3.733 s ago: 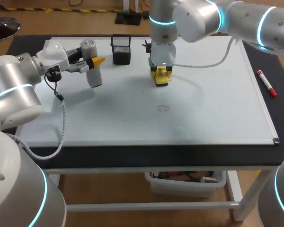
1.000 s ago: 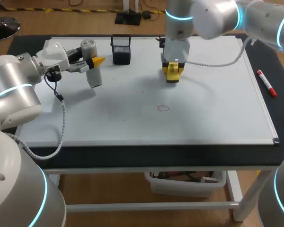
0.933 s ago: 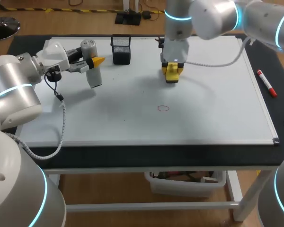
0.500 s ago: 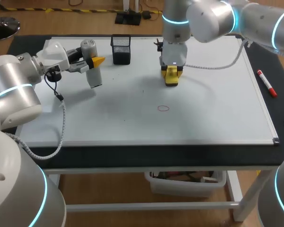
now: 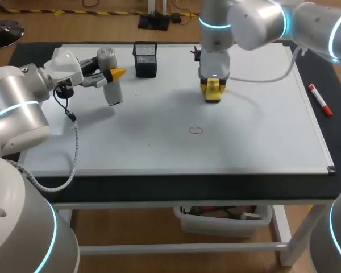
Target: Pick up the inspection probe, press it on each red-marked spot on the whiteboard one by one, put down the probe, pick up the eraser, and wipe off all the red marks.
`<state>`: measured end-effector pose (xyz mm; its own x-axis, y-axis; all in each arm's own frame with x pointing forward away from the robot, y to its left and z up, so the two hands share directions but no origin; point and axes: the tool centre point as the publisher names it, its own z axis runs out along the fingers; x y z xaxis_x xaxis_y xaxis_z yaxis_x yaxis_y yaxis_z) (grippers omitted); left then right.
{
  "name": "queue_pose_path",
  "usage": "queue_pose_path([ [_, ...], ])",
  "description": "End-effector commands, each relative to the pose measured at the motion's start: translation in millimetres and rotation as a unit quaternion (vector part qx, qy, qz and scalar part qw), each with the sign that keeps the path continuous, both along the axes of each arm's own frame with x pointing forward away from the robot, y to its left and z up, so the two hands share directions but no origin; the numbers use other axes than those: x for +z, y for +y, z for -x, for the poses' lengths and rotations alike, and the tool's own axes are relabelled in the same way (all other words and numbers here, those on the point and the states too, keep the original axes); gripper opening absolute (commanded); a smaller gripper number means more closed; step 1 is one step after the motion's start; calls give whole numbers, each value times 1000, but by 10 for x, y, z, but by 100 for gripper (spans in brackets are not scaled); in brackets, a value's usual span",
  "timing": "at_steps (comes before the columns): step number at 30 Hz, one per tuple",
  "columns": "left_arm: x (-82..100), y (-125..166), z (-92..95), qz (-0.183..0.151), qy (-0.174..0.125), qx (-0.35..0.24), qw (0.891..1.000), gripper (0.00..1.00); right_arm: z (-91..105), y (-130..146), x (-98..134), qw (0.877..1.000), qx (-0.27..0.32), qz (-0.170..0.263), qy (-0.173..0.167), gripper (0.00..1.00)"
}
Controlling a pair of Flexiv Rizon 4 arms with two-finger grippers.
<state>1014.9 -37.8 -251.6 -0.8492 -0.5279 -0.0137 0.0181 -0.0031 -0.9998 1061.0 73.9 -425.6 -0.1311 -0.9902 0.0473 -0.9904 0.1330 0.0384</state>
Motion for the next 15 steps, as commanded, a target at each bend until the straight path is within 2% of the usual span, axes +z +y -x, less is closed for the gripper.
queue_pose_path([
  [1, -2, -6, 1, 2, -2, 2, 1000, 0, -2, -102, 22, 1000, -4, 1, 0, 0],
  [8, -2, -6, 1, 2, -2, 2, 1000, 0, -20, -243, 52, 1000, -21, 4, -2, 0],
  [15, -2, -6, 1, 2, -2, 2, 1000, 0, -103, -551, 196, 999, -52, -6, -6, 0],
])
